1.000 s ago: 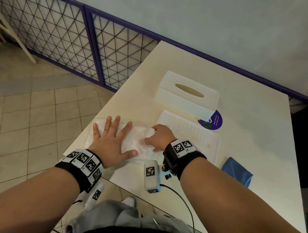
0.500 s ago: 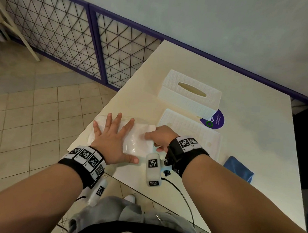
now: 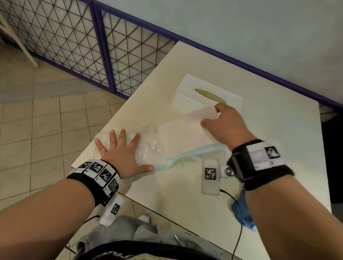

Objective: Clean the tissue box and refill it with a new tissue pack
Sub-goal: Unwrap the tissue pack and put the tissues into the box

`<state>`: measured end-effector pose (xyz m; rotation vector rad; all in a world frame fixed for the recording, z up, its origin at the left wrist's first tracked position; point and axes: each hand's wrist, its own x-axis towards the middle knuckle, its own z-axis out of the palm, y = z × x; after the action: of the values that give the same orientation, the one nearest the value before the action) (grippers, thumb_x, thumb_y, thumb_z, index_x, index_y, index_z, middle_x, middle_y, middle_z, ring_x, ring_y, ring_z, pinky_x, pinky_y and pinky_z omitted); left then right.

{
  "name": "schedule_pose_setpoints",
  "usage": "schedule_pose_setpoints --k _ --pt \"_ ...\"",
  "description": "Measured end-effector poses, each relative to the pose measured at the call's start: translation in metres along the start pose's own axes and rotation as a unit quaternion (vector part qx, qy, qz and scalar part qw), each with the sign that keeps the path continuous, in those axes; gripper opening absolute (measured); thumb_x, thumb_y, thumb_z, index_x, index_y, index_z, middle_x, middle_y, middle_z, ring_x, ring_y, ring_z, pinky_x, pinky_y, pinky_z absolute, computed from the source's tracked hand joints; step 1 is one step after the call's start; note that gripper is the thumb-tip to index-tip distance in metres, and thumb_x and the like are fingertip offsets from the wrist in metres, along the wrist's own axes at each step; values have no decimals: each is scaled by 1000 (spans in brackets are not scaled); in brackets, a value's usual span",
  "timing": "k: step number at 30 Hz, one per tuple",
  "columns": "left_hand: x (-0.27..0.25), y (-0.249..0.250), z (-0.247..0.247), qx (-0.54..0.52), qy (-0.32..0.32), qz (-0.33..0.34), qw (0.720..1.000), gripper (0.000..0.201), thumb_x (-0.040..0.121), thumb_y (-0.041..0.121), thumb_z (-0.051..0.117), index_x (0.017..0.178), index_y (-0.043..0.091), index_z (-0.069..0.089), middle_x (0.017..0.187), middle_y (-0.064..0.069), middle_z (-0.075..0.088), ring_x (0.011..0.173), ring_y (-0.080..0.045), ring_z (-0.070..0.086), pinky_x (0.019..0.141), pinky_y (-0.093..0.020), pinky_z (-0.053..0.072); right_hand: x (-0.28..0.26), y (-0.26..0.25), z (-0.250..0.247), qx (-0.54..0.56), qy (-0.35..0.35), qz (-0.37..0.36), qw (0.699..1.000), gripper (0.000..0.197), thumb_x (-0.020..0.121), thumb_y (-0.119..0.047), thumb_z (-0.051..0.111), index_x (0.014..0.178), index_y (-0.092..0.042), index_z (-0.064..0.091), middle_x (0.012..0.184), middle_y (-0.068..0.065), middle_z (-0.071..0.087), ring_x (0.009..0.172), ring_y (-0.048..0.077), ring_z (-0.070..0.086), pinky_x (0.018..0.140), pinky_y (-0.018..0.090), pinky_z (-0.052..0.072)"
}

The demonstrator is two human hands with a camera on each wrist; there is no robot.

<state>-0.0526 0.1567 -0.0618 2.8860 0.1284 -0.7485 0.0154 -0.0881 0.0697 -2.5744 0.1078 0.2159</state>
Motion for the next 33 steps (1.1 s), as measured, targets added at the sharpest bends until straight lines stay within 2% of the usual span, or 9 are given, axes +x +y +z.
schedule_pose_setpoints --k 5,8,11,13,19,24,27,30,33 --pt "-1 36 -36 -139 93 75 983 122 61 91 39 152 27 -11 161 -10 -15 147 -31 -15 115 -57 -5 -14 7 -69 -78 90 -78 990 35 85 -28 64 114 -13 53 110 10 62 102 28 57 71 23 30" --pt "11 72 -63 -461 78 164 869 120 65 72 66 153 26 -1 162 -1 2 148 -20 11 117 -37 17 -20 20 -86 3 98 -102 990 32 84 -27 67 110 -14 55 109 7 66 97 25 62 76 29 45" --pt "36 95 -71 -641 -21 189 744 121 57 40 87 151 28 12 157 -4 25 142 -22 31 115 -43 27 -21 48 -79 133 112 -78 982 29 82 -26 70 105 -15 55 101 7 69 92 26 67 83 42 55" --pt "48 107 -70 -672 -68 199 710 109 55 20 86 146 18 25 145 -10 46 131 -26 48 110 -47 37 -22 70 -65 219 114 -52 968 26 82 -23 71 102 -15 55 98 6 70 89 25 68 82 43 57" --pt "63 146 -57 -557 0 148 817 58 62 9 71 118 12 55 107 -9 69 101 -29 66 90 -48 54 -23 122 -10 351 118 49 928 25 86 -14 69 91 -32 52 82 -9 64 67 4 62 65 20 51" --pt "81 151 -46 -589 24 82 804 63 68 8 65 129 15 52 104 -9 63 90 -25 62 84 -36 53 -12 143 17 391 135 79 907 26 85 -13 68 88 -35 54 84 -7 65 75 15 62 69 28 54" --pt "82 149 -37 -596 42 78 798 37 68 -5 57 92 23 58 93 -13 57 80 -25 53 67 -32 48 -7 152 34 396 113 93 906 31 80 -5 70 85 -31 55 84 -5 62 76 15 59 69 26 53" --pt "77 149 -23 -590 45 86 802 38 52 2 54 80 27 55 90 -7 56 78 -25 51 61 -30 46 -6 162 55 389 93 126 908 47 72 2 72 99 -31 52 94 -1 64 86 19 63 82 37 56" --pt "79 151 -16 -600 42 80 795 37 48 3 53 77 25 58 85 -4 60 78 -23 54 64 -32 48 -14 167 64 386 145 153 898 64 71 13 57 113 -35 45 101 -8 60 91 9 62 79 20 54"
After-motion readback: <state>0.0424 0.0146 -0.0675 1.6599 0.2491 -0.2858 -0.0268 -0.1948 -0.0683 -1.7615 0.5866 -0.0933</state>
